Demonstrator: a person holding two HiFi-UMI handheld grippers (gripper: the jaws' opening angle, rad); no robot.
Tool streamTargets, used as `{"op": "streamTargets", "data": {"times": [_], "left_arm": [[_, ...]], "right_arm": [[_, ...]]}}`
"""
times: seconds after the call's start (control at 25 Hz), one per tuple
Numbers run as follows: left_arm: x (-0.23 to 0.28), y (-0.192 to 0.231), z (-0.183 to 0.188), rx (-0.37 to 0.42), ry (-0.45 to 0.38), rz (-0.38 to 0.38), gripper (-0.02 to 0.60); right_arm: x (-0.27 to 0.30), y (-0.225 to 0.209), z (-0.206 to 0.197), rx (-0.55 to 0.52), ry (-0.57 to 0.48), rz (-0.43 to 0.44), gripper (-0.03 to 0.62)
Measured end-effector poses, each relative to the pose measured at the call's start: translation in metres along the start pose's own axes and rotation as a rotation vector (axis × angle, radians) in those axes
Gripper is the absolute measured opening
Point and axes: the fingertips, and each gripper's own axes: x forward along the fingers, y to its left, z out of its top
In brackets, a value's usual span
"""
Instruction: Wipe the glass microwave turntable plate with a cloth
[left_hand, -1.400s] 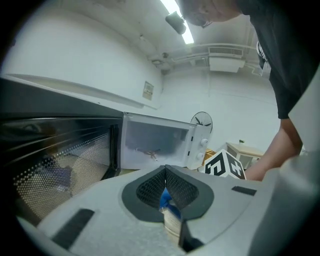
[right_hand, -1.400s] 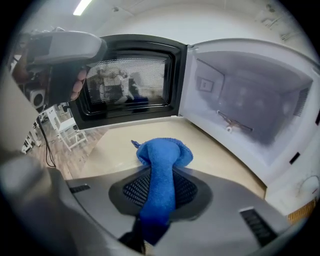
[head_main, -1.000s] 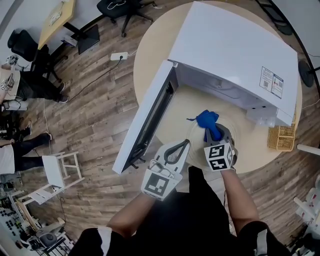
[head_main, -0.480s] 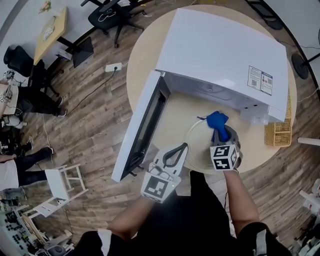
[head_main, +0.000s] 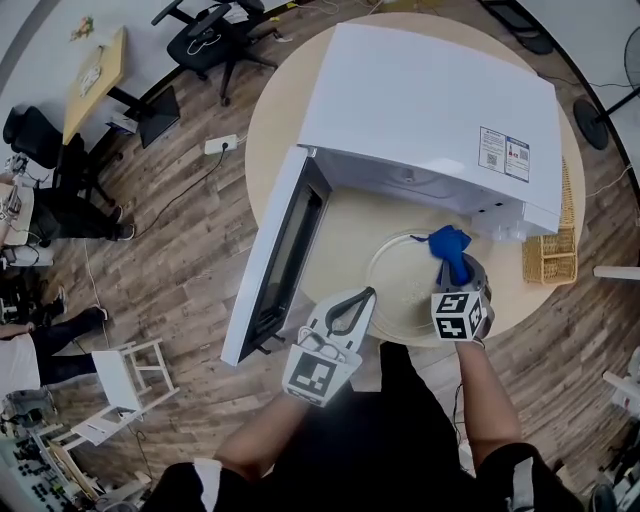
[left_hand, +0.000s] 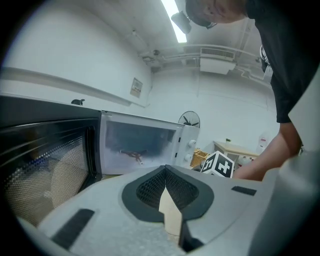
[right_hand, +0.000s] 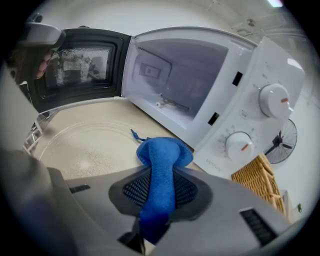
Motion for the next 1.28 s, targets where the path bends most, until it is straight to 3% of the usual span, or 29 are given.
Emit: {"op": "streamTargets", "data": {"times": [0.12, 0.32, 0.56, 1.0, 1.28], "left_arm": [[0.000, -0.002, 0.001, -0.009, 0.000, -0.003, 0.006], [-0.003, -0.006, 0.000, 0.053, 0.001, -0.024, 0.006], [-0.011, -0.002, -0.002, 0.043, 0.004, -0.007, 0.006], [-0.038, 0.007, -0.008, 0.013, -0.004, 0.047, 0.006], [-0.064, 0.019, -0.017, -0.009, -0.004, 0.101, 0.006]], "right_arm": [[-0.003, -0.008, -0.009, 0.017, 0.014, -0.024, 0.081], [-0.009, -0.016, -0.019, -0.007, 0.027, -0.060, 0.081], [-0.020, -0.017, -0.012, 0.034, -0.014, -0.061, 0.081], [-0.042, 0.047, 0.038, 0.102, -0.127, 0.102, 0.080], [-0.042, 0.116, 0.062, -0.015, -0.157, 0.243, 0.081]]}}
